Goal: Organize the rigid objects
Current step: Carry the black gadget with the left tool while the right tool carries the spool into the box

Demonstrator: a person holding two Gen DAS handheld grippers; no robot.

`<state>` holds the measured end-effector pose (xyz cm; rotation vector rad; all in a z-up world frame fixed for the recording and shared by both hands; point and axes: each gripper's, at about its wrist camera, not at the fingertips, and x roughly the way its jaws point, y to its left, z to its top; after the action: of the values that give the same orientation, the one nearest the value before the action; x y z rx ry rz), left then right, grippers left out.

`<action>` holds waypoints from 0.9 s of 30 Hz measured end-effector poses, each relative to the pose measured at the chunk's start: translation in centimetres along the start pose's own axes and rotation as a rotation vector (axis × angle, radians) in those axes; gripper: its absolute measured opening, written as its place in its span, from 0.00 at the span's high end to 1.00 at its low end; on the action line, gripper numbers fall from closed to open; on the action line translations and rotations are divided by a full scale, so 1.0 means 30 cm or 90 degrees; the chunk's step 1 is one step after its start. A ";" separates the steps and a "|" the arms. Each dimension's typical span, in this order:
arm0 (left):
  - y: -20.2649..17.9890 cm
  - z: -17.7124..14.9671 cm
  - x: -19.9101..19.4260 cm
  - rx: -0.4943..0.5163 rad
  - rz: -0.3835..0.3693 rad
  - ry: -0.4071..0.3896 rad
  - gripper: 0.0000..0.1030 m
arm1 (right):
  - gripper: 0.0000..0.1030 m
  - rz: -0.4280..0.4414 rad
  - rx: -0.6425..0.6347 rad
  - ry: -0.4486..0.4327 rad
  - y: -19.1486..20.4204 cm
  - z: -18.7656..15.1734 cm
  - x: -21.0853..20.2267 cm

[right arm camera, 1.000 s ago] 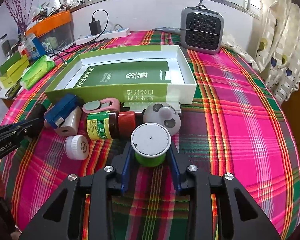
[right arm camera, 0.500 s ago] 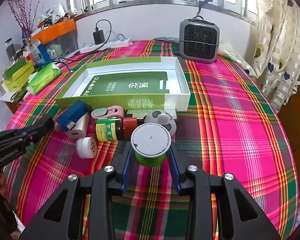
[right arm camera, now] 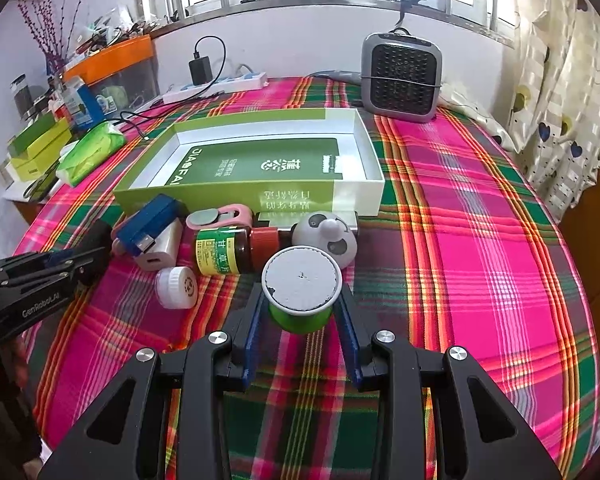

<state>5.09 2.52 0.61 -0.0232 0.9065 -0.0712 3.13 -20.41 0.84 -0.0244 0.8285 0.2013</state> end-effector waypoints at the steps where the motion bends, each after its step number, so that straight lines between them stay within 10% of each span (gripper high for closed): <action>1: 0.002 -0.001 -0.001 -0.001 0.005 -0.001 0.78 | 0.66 0.001 -0.001 0.001 0.000 0.000 0.000; 27: -0.045 0.233 -0.082 0.020 -0.065 -0.058 0.78 | 0.66 0.047 -0.044 -0.044 0.020 0.222 -0.013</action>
<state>9.03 1.29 6.92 -0.0429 0.8133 -0.1781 7.61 -19.21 5.68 -0.0515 0.7546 0.2981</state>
